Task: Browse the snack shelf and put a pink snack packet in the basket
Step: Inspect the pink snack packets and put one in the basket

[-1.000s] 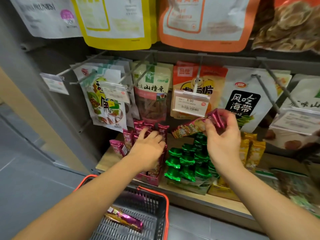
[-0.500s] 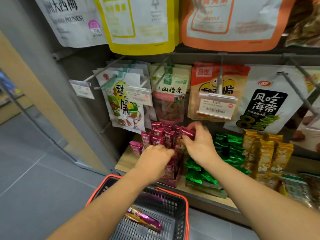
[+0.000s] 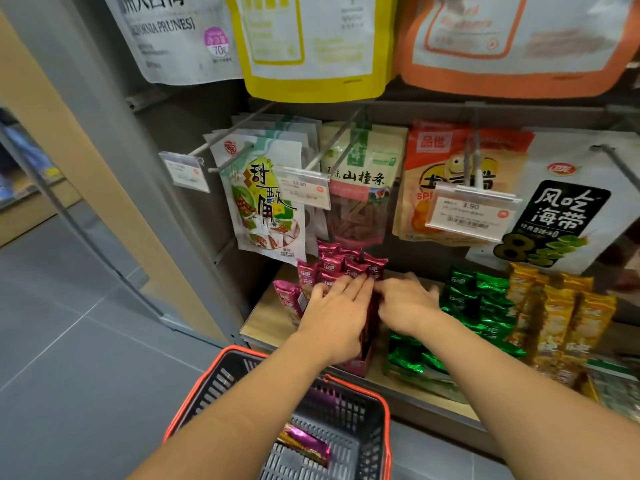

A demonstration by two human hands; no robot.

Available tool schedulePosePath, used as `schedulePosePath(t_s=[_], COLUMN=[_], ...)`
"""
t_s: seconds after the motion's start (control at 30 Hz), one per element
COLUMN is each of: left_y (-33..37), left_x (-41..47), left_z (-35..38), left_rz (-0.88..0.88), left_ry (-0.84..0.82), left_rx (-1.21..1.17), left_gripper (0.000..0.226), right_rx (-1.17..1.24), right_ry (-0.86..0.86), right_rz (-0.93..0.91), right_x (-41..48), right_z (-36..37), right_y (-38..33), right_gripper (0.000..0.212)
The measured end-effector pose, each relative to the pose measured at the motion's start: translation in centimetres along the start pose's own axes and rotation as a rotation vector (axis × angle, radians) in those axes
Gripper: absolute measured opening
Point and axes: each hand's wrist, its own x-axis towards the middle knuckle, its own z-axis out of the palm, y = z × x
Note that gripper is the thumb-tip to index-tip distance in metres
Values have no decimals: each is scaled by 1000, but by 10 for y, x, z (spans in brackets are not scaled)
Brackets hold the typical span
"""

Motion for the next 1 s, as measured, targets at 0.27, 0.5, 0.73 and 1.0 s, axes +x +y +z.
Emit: schedulePosePath(t_s=[0.27, 0.5, 0.73, 1.0], left_y=[-3, -9, -8, -3], left_x=[2, 3, 5, 4], left_z=[0, 3, -3, -6], left_rz=[37, 84, 94, 56], left_ry=[-18, -12, -20, -45], left_rx=[47, -76, 39, -32], left_gripper=[88, 85, 80, 92], right_rx=[529, 210, 286, 687], right_ry=[332, 152, 568, 902], right_rz=[40, 58, -32, -34], right_x=[28, 69, 24, -63], right_z=[-8, 5, -6, -30], right_y=[21, -1, 17, 34], right_gripper=[44, 32, 46, 13])
